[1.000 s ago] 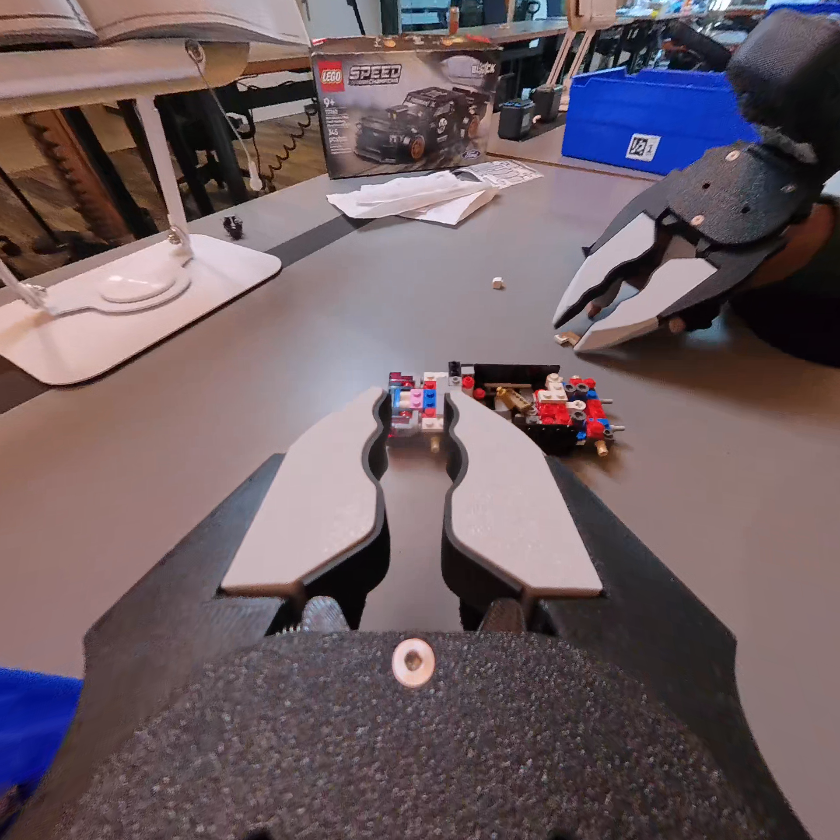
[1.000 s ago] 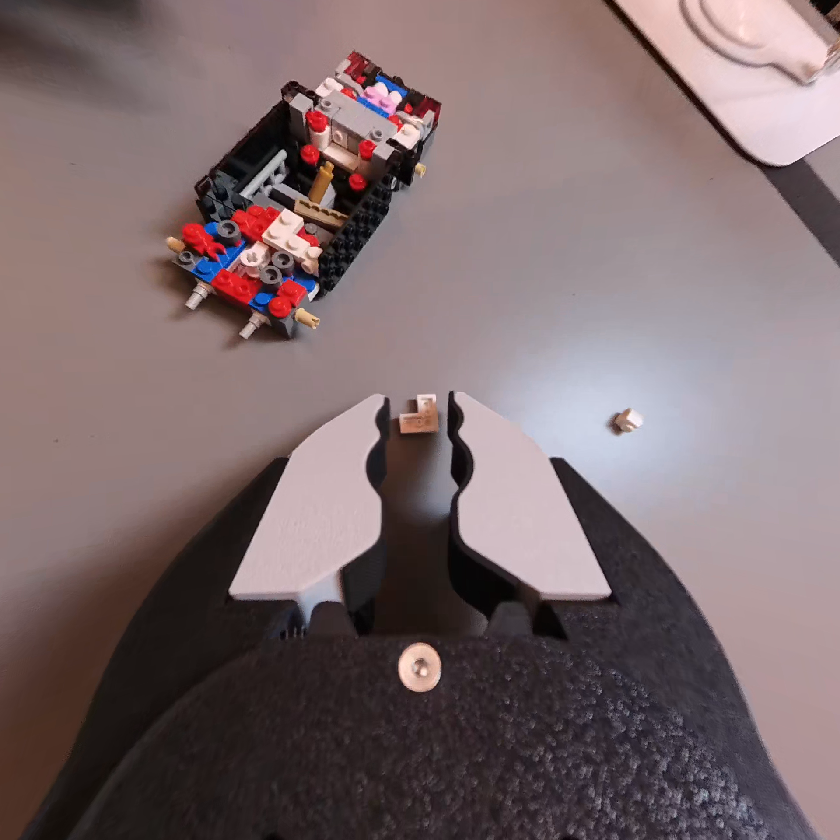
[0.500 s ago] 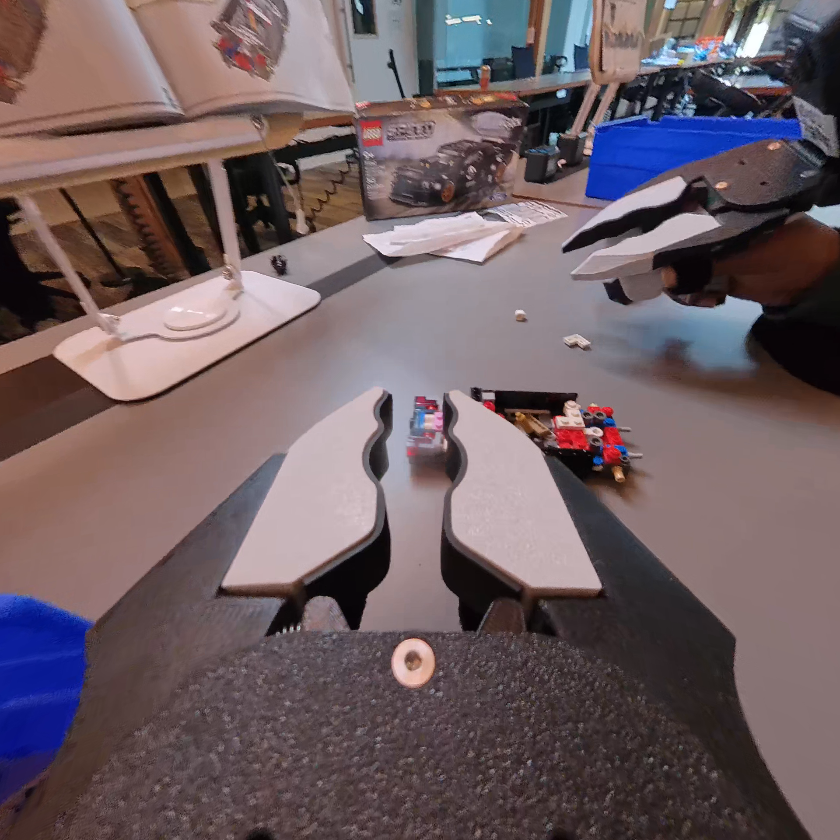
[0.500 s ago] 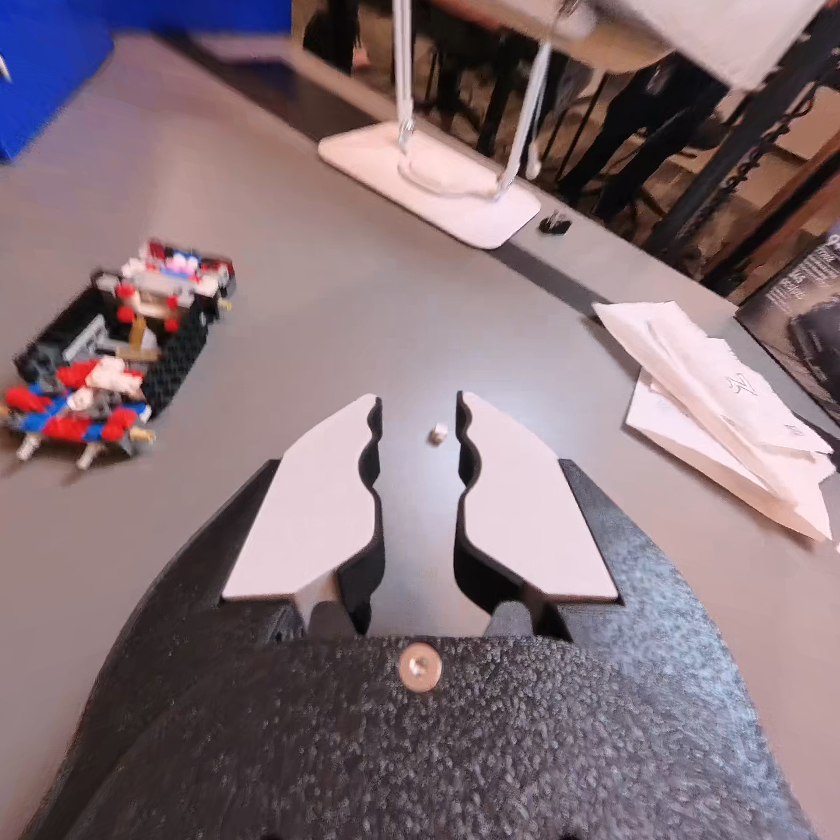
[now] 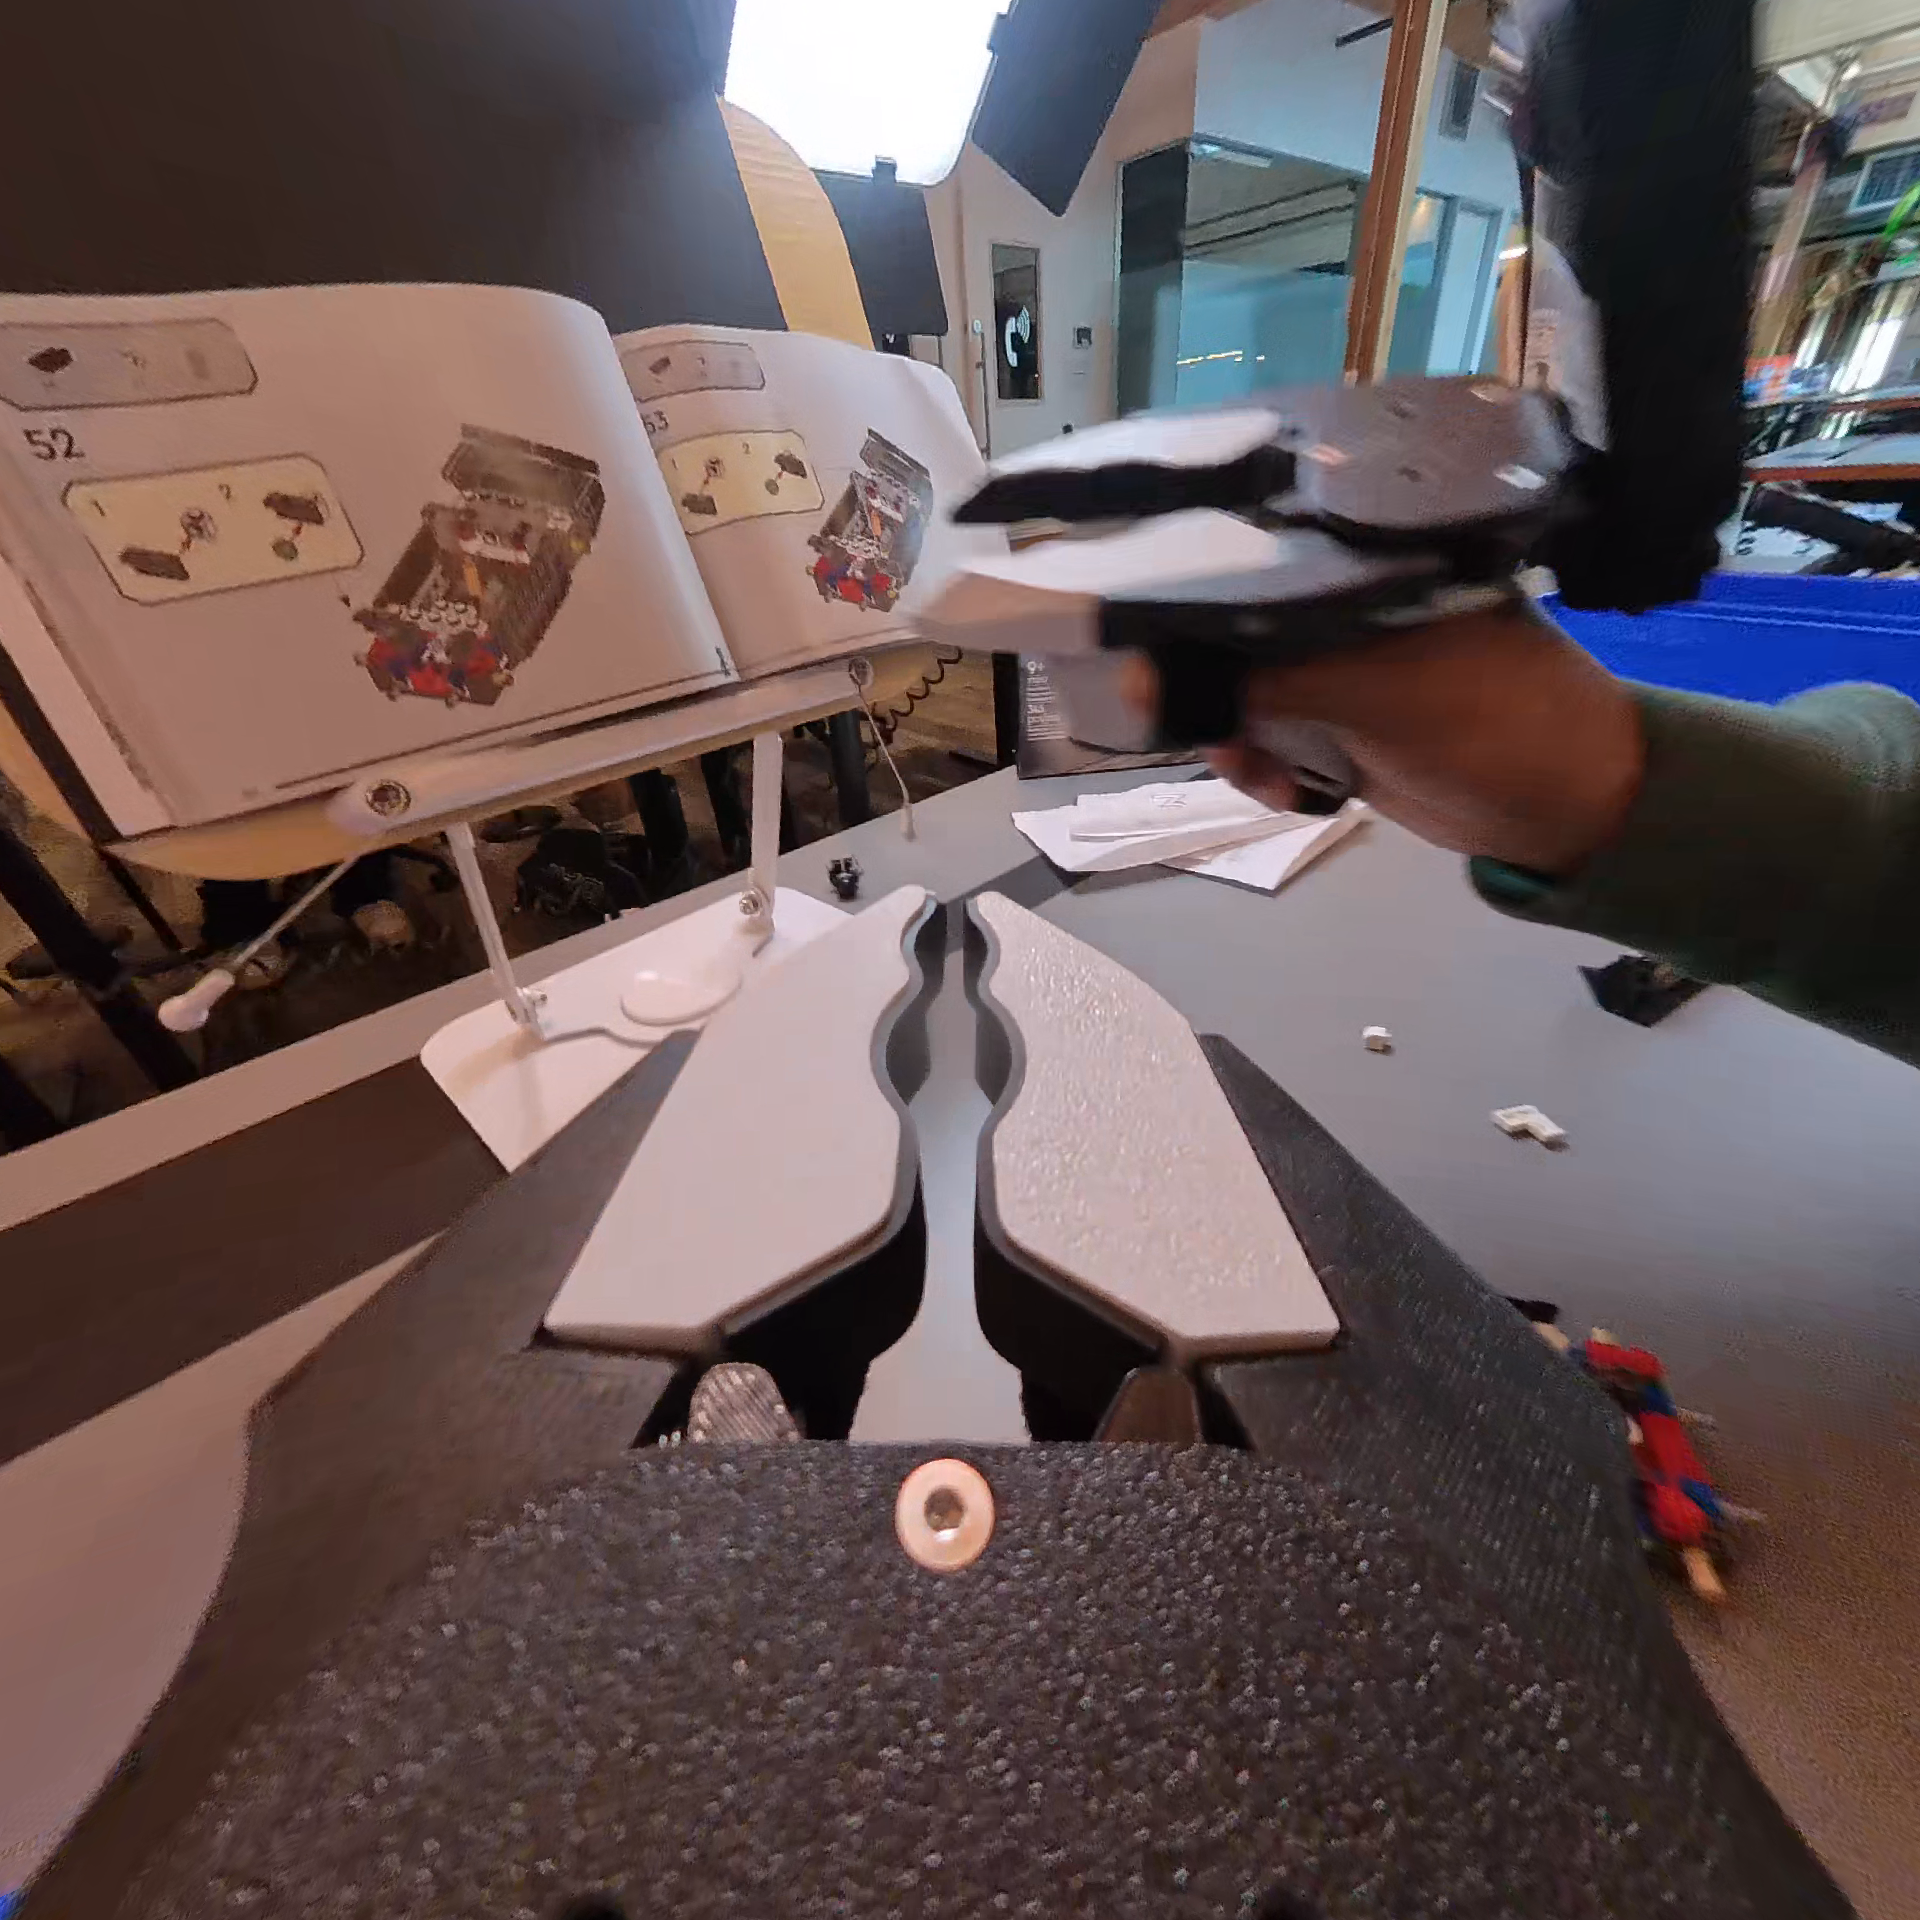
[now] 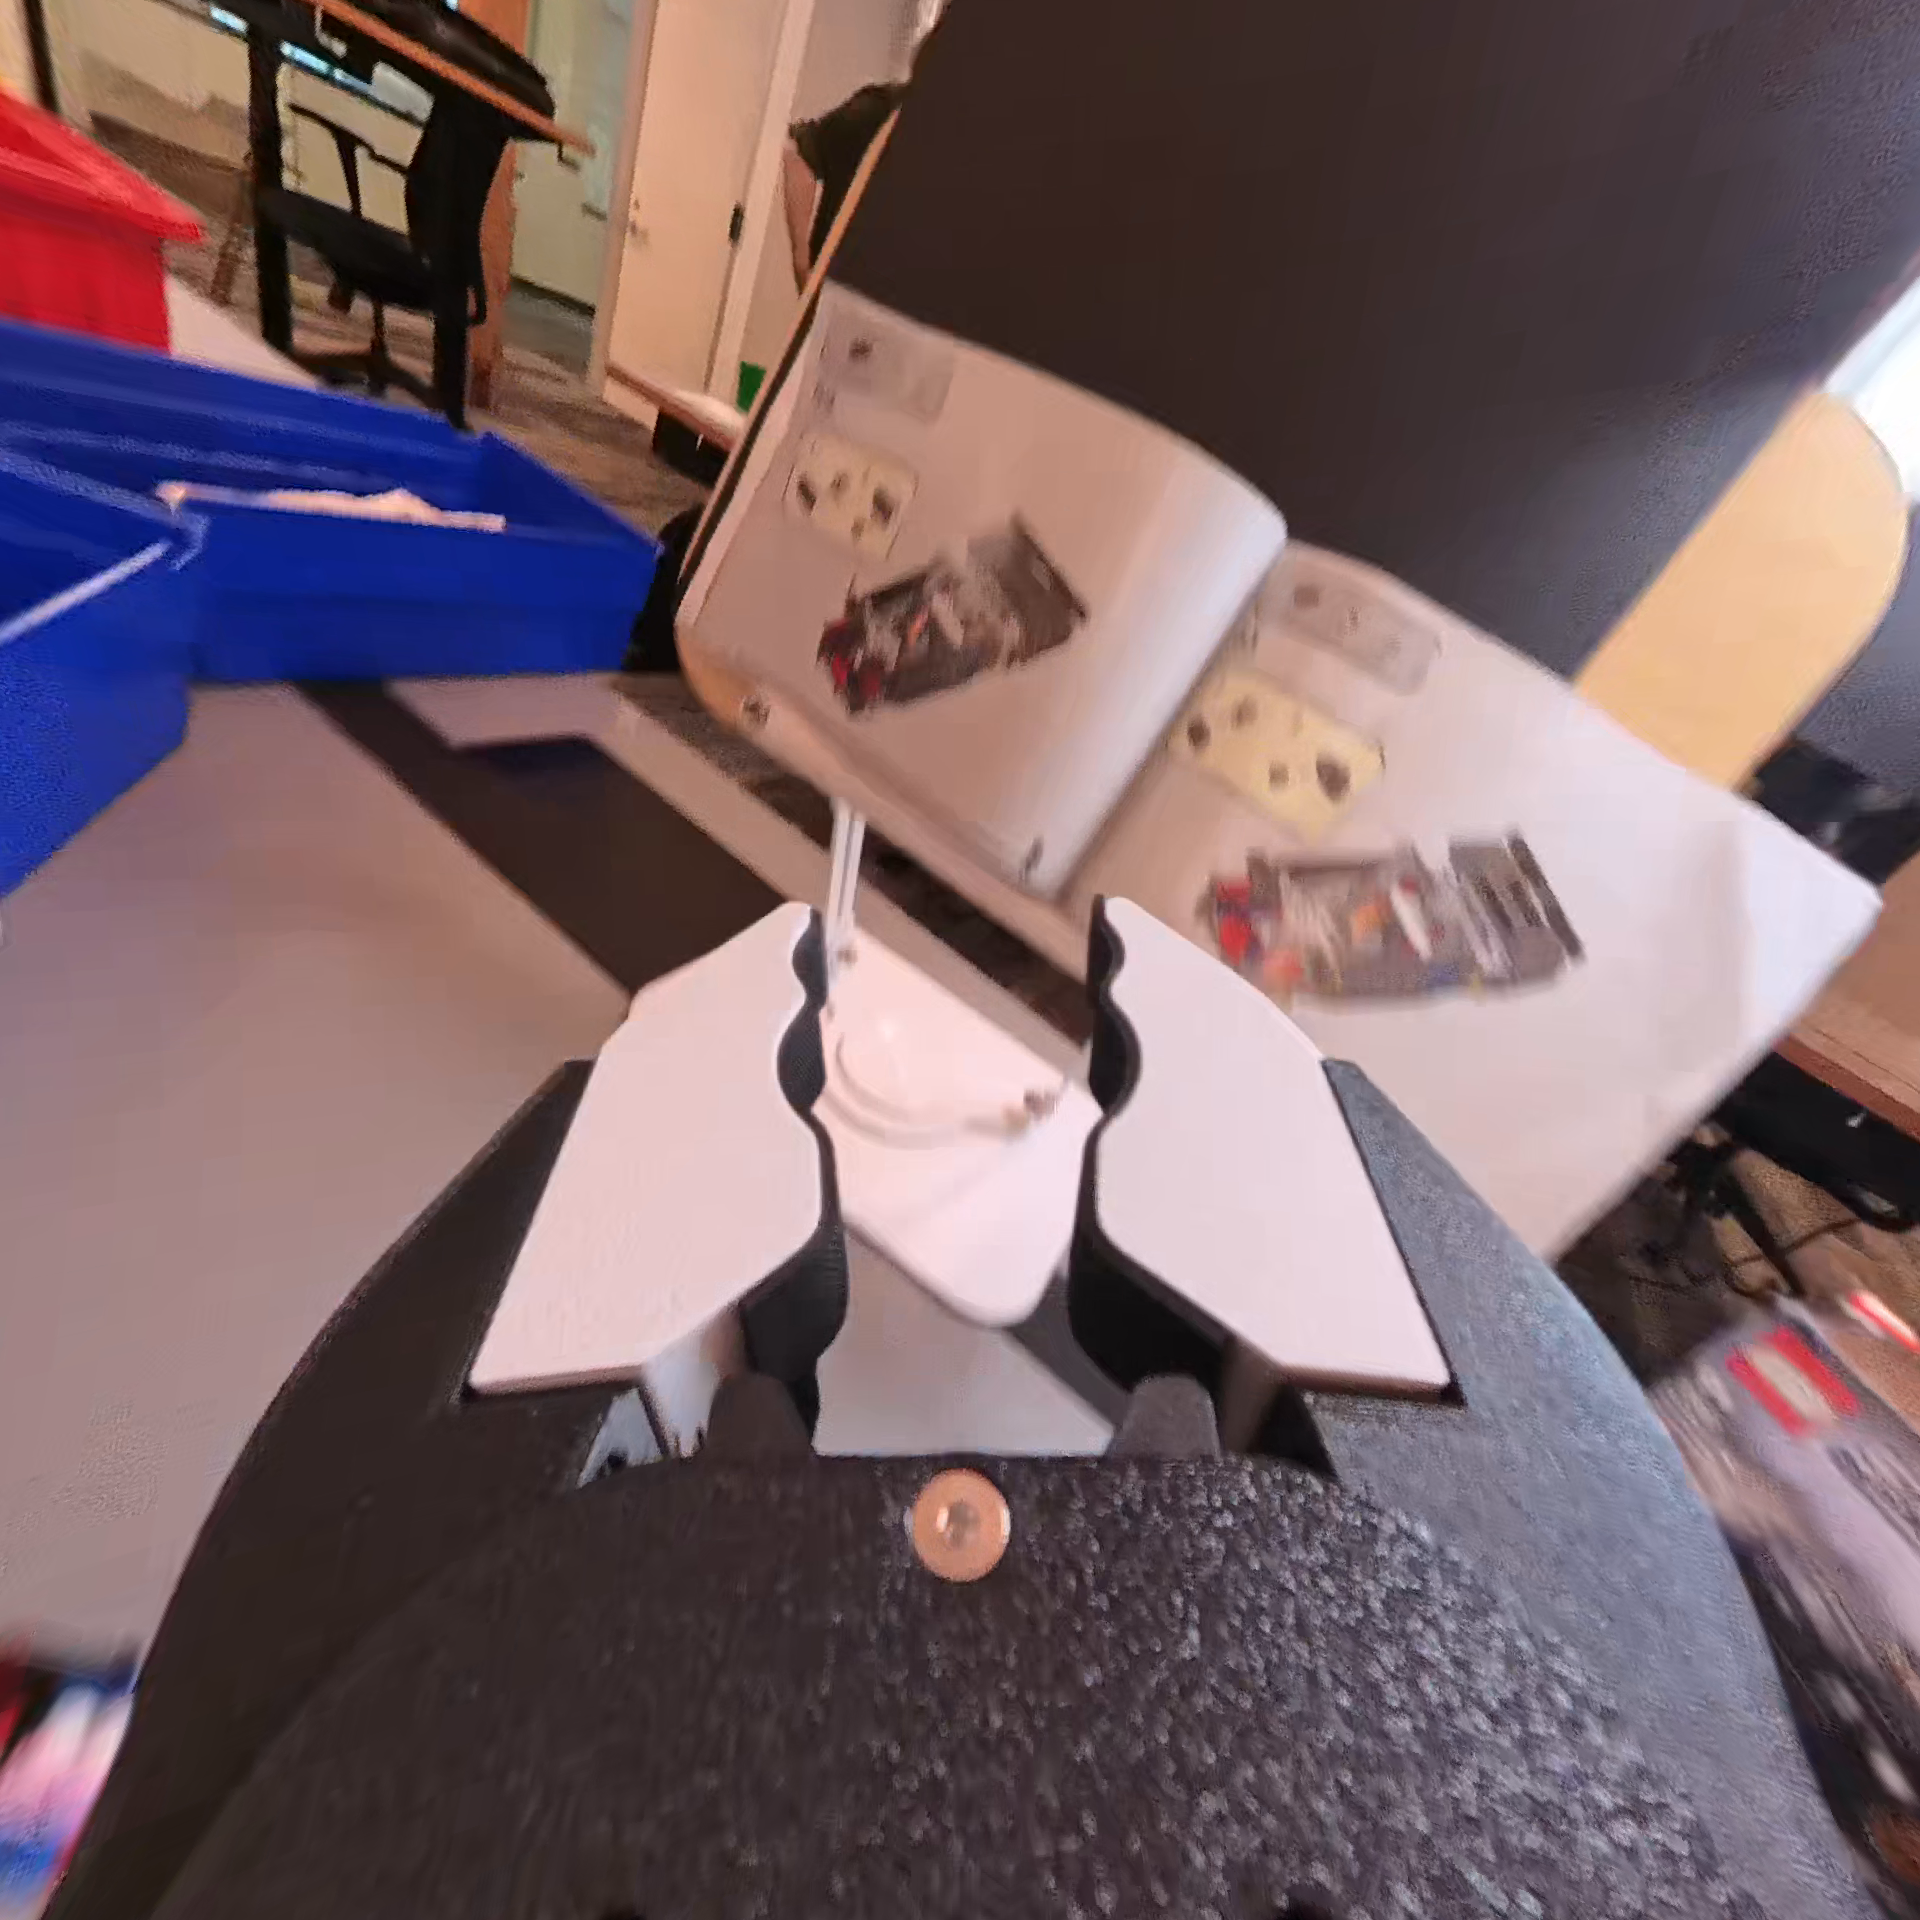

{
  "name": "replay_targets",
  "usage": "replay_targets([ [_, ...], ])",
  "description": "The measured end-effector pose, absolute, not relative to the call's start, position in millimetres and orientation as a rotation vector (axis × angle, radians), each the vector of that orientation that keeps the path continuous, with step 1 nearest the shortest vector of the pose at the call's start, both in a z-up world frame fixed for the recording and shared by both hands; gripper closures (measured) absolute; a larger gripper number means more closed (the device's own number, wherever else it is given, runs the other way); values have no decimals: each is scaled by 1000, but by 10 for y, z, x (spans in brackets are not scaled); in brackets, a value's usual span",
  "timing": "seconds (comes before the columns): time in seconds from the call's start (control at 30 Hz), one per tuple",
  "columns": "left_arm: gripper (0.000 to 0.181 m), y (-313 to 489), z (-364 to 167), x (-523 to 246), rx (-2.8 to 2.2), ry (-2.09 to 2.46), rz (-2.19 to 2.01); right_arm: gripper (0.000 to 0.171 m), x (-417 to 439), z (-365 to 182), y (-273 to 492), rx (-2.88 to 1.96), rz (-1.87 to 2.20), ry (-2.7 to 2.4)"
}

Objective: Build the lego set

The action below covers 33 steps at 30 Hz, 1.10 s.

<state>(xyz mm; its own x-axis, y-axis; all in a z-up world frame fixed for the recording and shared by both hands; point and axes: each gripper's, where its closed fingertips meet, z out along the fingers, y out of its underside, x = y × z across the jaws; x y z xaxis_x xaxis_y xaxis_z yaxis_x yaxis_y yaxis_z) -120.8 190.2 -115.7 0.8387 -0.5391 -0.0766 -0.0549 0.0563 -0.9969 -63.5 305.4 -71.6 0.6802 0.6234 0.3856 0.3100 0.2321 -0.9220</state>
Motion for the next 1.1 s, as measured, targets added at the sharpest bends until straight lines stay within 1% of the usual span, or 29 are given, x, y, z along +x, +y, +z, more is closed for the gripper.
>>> replay_targets([
  [0.13, 181, 2003, -1264, -1320, -1471, 504, -273, 104, -1193, -463, 3629, -1386, 193, -795],
  [0.23, 181, 1929, -1570, -1328, -1533, 517, -305, 88, -1385, -399, 3985, -1383, 63, -745],
  [0.27, 181, 1908, -1650, -1321, -1548, 538, -296, 85, -1416, -404, 4072, -1377, 12, -738],
  [0.33, 181, 1908, -1698, -1290, -1544, 588, -258, 86, -1441, -432, 4186, -1364, -57, -727],
  [0.37, 181, 1912, -1696, -1274, -1540, 603, -248, 91, -1428, -425, 4212, -1348, -85, -719],
  [0.47, 181, 1895, -1693, -1230, -1542, 596, -321, 113, -1339, -382, 4235, -1327, -97, -690],
  [0.57, 181, 1916, -1735, -1236, -1562, 586, -340, 123, -1241, -374, 4261, -1329, -84, -698],
  [0.63, 181, 1927, -1759, -1223, -1567, 597, -330, 136, -1176, -366, 4276, -1328, -80, -707],
  [0.67, 181, 1928, -1773, -1211, -1570, 602, -326, 137, -1151, -361, 4271, -1334, -68, -708],
  [0.7, 181, 1927, -1790, -1199, -1574, 604, -324, 137, -1142, -347, 4250, -1336, -56, -709],
  [0.73, 181, 1926, -1804, -1183, -1579, 607, -325, 131, -1148, -329, 4219, -1331, -53, -713],
  [0.83, 181, 1925, -1843, -1117, -1589, 617, -332, 89, -1277, -377, 4163, -1353, -75, -750],
  [0.87, 181, 1924, -1857, -1091, -1591, 623, -335, 80, -1331, -411, 4164, -1361, -87, -757],
  [0.9, 181, 1917, -1875, -1068, -1596, 631, -338, 76, -1378, -445, 4179, -1363, -107, -764],
  [0.97, 181, 1890, -1911, -1043, -1602, 649, -337, 73, -1404, -494, 4254, -1356, -178, -761],
  [1.0, 181, 1872, -1919, -1045, -1602, 656, -333, 77, -1384, -490, 4292, -1339, -218, -749],
  [1.1, 181, 1854, -1912, -1082, -1599, 655, -326, 100, -1282, -434, 4338, -1290, -272, -714],
])
